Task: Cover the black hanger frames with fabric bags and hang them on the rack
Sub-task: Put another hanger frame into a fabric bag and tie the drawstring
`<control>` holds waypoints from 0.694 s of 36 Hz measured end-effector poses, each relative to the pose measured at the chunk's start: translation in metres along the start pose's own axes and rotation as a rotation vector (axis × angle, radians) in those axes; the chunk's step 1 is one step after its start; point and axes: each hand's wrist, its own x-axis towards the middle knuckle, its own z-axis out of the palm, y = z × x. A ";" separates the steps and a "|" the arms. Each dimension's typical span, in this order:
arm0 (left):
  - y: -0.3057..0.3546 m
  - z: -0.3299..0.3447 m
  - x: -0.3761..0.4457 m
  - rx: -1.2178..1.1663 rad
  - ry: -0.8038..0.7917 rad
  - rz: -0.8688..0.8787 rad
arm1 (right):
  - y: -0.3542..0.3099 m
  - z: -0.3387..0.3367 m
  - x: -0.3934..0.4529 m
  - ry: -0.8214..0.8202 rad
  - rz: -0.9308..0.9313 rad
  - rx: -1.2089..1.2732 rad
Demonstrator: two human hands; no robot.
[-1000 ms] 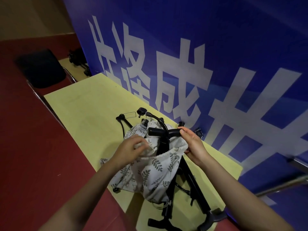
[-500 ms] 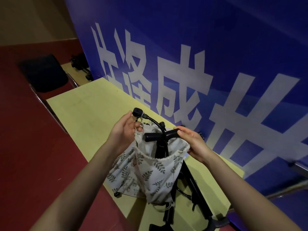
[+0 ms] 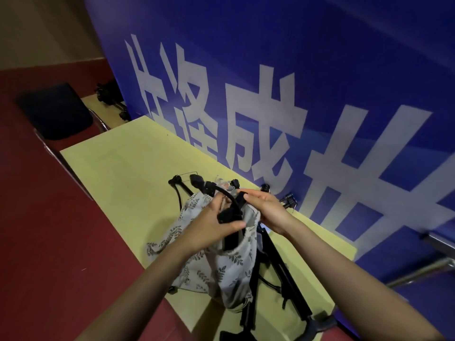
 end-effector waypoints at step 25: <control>-0.019 0.002 0.028 0.028 0.472 -0.188 | 0.011 -0.031 -0.045 0.187 0.540 -0.174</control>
